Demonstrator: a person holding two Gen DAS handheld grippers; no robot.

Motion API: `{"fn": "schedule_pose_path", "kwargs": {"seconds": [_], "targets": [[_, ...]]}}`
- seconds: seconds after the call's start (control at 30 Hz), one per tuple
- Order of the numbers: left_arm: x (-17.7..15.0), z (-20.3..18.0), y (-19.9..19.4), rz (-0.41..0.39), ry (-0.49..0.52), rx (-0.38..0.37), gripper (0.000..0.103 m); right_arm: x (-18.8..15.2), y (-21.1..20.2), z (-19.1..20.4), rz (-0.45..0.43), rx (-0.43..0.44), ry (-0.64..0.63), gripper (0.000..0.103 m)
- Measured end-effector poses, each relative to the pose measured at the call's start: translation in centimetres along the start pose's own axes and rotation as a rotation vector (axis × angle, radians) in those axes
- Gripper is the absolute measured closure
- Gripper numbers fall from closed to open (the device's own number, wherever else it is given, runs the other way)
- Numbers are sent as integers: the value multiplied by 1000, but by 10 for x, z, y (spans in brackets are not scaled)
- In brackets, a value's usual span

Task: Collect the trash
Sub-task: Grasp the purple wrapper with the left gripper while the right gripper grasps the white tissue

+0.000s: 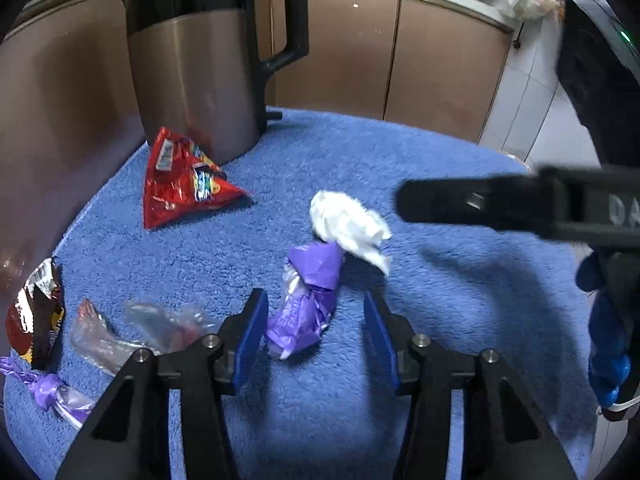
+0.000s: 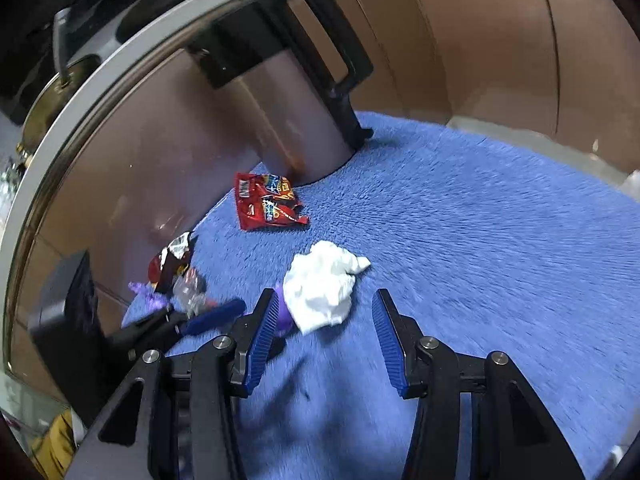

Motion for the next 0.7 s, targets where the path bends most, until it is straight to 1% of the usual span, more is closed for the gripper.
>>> {"fn": "schedule_pose_path", "kwargs": {"seconds": [0.03,0.13,0.3,0.37,0.4,0.6,0.67,0.7], "targets": [[0,2,5,10,-9,-3,60,3,8,0,12,7,11,54],[-1,6,12,23,-25,-17,65,8,30,2,43,27,31,54],[-4,9,19,28,-27,-22,69,16,42,8,42,46,41,54],[-4,9,19,22,-33,-25,70,19,46,10,42,42,38,54],[-5,10,19,19,-36,-29,73,21,49,12,42,35,31,54],[-9,11,16,9,-40,-38,75,20,68,12,70,-8,21,55],[-9,10,14,8,-37,-38,75,17,73,8,80,-22,30,61],[-10,10,14,7,-35,-37,76,16,74,6,80,-19,37,67]]}}
Point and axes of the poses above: each gripper's, at about its wrist camera, not at the fingertips, and y roughly the way its jaws point, z to its left, x to its top, the point moved 1 cm from there along y, roughly the way its jaws point, and after that the axes turned 9 degrees about -x, right-handed, at the moved point
